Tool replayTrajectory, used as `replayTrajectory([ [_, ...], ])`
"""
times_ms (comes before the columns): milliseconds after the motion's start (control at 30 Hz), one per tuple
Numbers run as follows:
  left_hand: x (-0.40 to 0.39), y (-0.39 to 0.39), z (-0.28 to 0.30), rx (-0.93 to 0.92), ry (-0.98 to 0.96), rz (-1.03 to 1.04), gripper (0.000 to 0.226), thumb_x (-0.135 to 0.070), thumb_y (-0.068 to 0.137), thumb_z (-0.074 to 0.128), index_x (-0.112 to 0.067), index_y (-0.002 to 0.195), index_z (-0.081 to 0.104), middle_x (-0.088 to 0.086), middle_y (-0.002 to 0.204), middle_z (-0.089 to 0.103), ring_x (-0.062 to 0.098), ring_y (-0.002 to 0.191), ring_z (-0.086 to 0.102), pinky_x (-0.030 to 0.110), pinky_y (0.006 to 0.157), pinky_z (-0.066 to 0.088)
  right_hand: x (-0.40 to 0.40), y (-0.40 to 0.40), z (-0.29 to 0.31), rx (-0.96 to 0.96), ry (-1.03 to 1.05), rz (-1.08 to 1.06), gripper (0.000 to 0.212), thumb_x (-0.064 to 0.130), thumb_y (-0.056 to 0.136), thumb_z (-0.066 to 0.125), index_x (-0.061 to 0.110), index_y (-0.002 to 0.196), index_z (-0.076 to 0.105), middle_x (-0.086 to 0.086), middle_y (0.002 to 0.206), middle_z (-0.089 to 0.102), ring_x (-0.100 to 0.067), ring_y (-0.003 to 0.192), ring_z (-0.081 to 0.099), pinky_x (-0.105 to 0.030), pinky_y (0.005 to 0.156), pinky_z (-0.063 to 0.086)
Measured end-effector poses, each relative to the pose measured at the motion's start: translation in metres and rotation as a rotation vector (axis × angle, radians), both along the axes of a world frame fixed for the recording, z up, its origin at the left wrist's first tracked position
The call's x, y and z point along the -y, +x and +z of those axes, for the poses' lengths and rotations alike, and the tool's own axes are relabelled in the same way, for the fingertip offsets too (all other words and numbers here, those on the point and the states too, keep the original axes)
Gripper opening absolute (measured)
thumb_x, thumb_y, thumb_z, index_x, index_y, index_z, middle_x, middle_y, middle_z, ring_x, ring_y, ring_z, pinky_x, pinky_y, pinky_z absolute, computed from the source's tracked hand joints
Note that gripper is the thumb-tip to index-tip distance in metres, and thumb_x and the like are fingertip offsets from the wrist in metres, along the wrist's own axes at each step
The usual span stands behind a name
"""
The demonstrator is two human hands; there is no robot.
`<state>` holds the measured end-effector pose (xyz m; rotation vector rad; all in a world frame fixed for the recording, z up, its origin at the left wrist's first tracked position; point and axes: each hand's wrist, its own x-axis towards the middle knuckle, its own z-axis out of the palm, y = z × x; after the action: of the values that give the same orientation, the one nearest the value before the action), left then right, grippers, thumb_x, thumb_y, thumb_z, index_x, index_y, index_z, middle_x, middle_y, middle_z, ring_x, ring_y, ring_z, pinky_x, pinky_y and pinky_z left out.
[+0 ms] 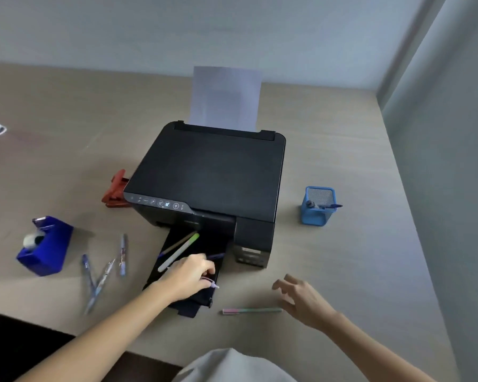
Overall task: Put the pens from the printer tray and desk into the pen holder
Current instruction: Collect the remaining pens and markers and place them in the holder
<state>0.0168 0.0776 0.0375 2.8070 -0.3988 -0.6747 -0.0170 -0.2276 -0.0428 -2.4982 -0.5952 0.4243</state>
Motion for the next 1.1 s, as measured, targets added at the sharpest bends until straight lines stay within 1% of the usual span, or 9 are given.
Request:
replayTrajectory([
  [133,-0.003,-0.018,-0.029,0.09,0.097,-0.007,0.019,-0.018,0.087,0.062,-0.021,0.105,0.06,-0.001,0.111,0.055,0.021,0.092,0.063,0.034,0.069,0.05,-0.02,-0.016,-0.023,0.041,-0.126,0.095,0.029,0.035,0.081,0.062,0.02,0.105,0.054,-0.006,0.1,0.052,-0.023,0.091,0.049,-0.032,0.076,0.045],
  [233,-0.005,-0.025,-0.039,0.219,0.141,-0.075,0.017,-0.016,0.085,0.065,-0.016,0.1,0.059,0.003,0.11,0.057,0.02,0.095,0.064,0.032,0.058,0.044,-0.024,-0.016,-0.028,0.105,-0.176,0.093,0.011,0.024,0.089,0.051,0.016,0.096,0.054,-0.007,0.099,0.053,-0.028,0.092,0.051,-0.037,0.075,0.046],
  [333,-0.01,-0.031,-0.041,0.307,0.162,-0.161,0.03,-0.025,0.069,0.082,-0.018,0.087,0.06,0.001,0.095,0.065,0.013,0.079,0.067,0.023,0.045,0.05,-0.018,-0.013,-0.037,0.163,-0.237,0.132,0.007,0.02,0.092,0.047,0.015,0.093,0.053,-0.008,0.098,0.054,-0.029,0.09,0.054,-0.038,0.075,0.048],
  [500,0.009,-0.039,0.0,0.431,-0.153,-0.169,0.025,-0.023,0.079,0.076,-0.025,0.082,0.052,-0.013,0.078,0.056,0.001,0.068,0.056,0.012,0.06,0.048,0.005,-0.011,-0.004,0.044,-0.055,0.032,0.011,0.016,0.097,0.04,0.016,0.087,0.043,-0.006,0.083,0.053,-0.02,0.07,0.043,-0.036,0.067,0.041],
  [600,0.046,-0.029,0.063,0.437,-0.509,-0.081,0.011,-0.016,0.084,0.071,-0.017,0.084,0.06,-0.012,0.076,0.058,0.002,0.066,0.054,0.01,0.064,0.042,0.038,-0.006,0.03,0.15,0.19,-0.255,0.009,0.012,0.094,0.046,0.014,0.086,0.052,0.002,0.073,0.056,-0.015,0.062,0.048,-0.028,0.06,0.044],
  [700,0.095,0.001,0.113,0.498,-0.787,-0.033,0.008,-0.014,0.085,0.07,-0.007,0.088,0.067,-0.014,0.077,0.069,0.006,0.07,0.067,0.015,0.067,0.052,0.076,0.016,0.061,0.359,0.377,-0.707,0.014,0.009,0.089,0.05,0.016,0.084,0.06,0.002,0.067,0.062,-0.007,0.062,0.057,-0.01,0.057,0.04],
  [800,0.148,0.048,0.124,0.538,-0.9,0.037,0.011,-0.012,0.086,0.069,-0.003,0.091,0.069,-0.014,0.076,0.068,0.011,0.065,0.068,0.019,0.064,0.055,0.103,0.055,0.086,0.506,0.397,-0.938,0.01,0.012,0.09,0.054,0.012,0.085,0.063,0.0,0.064,0.065,-0.018,0.056,0.057,-0.016,0.055,0.038],
  [933,0.212,0.119,0.087,0.428,-0.788,0.135,0.008,-0.006,0.088,0.064,-0.001,0.092,0.068,-0.005,0.07,0.064,0.001,0.049,0.05,0.003,0.052,0.037,0.117,0.107,0.088,0.546,0.276,-0.905,0.014,0.012,0.086,0.052,0.005,0.08,0.062,-0.011,0.068,0.066,-0.023,0.058,0.047,-0.022,0.056,0.025],
  [1100,0.249,0.165,0.032,0.21,-0.517,0.217,0.014,-0.007,0.09,0.056,0.0,0.094,0.067,0.016,0.093,0.073,0.027,0.084,0.067,0.03,0.07,0.052,0.114,0.145,0.073,0.479,0.139,-0.719,0.01,0.005,0.091,0.055,0.004,0.083,0.061,-0.016,0.077,0.067,-0.032,0.06,0.055,-0.029,0.057,0.034],
])
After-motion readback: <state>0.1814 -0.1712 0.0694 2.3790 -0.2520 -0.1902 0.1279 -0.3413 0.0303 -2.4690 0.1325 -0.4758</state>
